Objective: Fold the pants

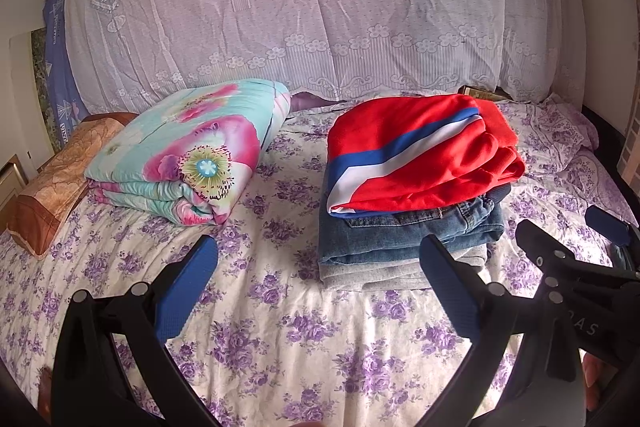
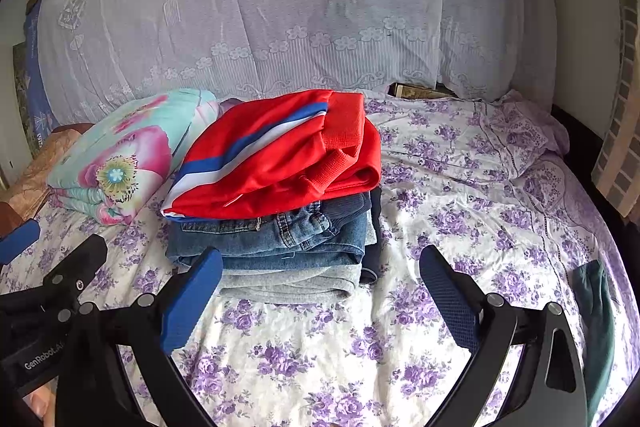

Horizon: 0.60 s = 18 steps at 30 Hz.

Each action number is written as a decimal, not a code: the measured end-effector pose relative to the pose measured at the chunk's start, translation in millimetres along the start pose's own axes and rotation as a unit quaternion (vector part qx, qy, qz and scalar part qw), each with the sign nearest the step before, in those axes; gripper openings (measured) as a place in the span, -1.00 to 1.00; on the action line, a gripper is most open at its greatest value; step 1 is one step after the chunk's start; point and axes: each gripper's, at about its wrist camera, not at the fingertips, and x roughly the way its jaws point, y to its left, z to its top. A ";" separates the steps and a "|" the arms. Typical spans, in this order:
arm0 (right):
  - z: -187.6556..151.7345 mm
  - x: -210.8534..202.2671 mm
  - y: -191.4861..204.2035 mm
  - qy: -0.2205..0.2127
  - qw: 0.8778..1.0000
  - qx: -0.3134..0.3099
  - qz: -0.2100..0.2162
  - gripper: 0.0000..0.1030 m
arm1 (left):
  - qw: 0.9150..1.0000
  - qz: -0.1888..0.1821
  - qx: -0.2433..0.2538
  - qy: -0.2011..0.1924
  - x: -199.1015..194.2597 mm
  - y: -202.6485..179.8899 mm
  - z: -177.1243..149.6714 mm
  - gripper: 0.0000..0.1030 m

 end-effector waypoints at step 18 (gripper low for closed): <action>-0.9 0.5 0.1 0.000 1.000 0.000 -0.002 0.93 | 1.000 -0.001 0.000 0.002 -0.1 0.1 0.6 0.91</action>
